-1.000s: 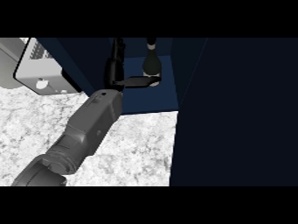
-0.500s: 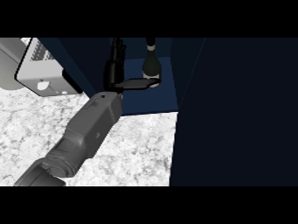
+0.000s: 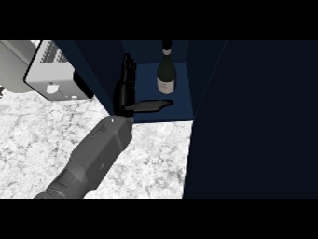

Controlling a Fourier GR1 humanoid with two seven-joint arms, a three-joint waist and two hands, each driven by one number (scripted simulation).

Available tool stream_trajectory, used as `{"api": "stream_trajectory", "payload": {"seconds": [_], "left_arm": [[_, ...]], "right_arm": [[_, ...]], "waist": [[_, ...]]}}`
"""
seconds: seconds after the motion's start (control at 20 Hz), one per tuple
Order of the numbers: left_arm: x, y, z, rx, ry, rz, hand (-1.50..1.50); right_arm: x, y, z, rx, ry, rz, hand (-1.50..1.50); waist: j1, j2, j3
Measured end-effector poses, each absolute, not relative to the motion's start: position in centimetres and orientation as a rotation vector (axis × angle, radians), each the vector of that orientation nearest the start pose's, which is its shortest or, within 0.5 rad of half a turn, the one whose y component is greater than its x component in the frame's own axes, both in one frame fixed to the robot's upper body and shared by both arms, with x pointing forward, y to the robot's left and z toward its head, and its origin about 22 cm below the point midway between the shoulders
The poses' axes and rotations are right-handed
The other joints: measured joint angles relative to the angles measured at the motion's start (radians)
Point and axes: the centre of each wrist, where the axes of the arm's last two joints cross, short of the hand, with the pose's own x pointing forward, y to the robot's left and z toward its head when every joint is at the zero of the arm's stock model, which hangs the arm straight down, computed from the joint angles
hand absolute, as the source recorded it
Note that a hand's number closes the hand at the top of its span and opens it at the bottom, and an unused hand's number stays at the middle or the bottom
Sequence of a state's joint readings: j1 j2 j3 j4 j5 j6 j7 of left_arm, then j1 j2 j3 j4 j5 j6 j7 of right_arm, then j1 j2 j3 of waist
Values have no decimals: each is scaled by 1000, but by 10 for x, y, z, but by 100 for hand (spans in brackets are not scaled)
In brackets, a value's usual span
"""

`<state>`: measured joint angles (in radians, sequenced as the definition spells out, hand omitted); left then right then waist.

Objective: Pick up the wine, place it into the cabinet and close the cabinet

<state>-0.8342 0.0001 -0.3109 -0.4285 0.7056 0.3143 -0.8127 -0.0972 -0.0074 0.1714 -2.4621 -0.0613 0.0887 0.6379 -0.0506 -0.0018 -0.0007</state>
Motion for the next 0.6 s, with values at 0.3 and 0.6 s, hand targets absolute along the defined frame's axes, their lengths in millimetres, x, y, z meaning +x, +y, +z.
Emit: {"api": "stream_trajectory", "payload": {"seconds": [0.3, 0.6], "left_arm": [[339, 79, -33, -104, -1863, 142, -150], [293, 56, -21, -148, -1887, 142, -150]], "right_arm": [[152, -198, 201, 223, -1897, 250, -150], [151, -207, 201, 164, -1893, 244, -150]], "waist": [[34, -4, 1], [52, -5, 1]]}}
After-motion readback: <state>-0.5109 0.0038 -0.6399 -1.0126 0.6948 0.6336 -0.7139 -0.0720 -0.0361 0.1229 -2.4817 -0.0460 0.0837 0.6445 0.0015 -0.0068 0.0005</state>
